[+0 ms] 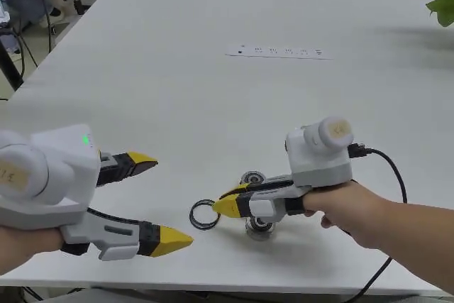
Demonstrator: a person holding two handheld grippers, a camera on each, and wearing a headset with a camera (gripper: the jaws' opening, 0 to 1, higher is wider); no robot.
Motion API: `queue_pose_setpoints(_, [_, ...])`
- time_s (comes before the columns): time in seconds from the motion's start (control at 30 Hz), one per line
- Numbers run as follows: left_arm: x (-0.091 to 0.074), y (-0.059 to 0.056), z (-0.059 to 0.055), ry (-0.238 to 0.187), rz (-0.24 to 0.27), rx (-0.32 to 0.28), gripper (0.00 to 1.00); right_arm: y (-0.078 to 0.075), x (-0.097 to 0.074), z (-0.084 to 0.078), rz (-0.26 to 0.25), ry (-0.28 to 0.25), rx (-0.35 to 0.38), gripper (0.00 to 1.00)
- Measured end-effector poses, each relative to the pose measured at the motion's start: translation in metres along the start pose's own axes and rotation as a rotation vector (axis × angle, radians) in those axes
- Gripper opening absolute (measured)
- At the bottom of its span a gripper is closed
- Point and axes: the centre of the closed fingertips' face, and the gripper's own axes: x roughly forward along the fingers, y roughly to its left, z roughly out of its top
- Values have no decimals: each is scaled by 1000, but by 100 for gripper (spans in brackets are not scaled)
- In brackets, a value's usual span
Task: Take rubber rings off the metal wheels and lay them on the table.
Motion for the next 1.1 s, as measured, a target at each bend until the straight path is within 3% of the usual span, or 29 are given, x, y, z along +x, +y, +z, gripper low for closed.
queue_pose_setpoints(0.6, [5, 7, 9, -7, -3, 12, 75, -5, -17, 18, -17, -70, -49, 20])
queue_pose_setpoints(1.1, [14, 16, 20, -16, -11, 15, 74, -17, -36, 26, -64, -107, -79, 25])
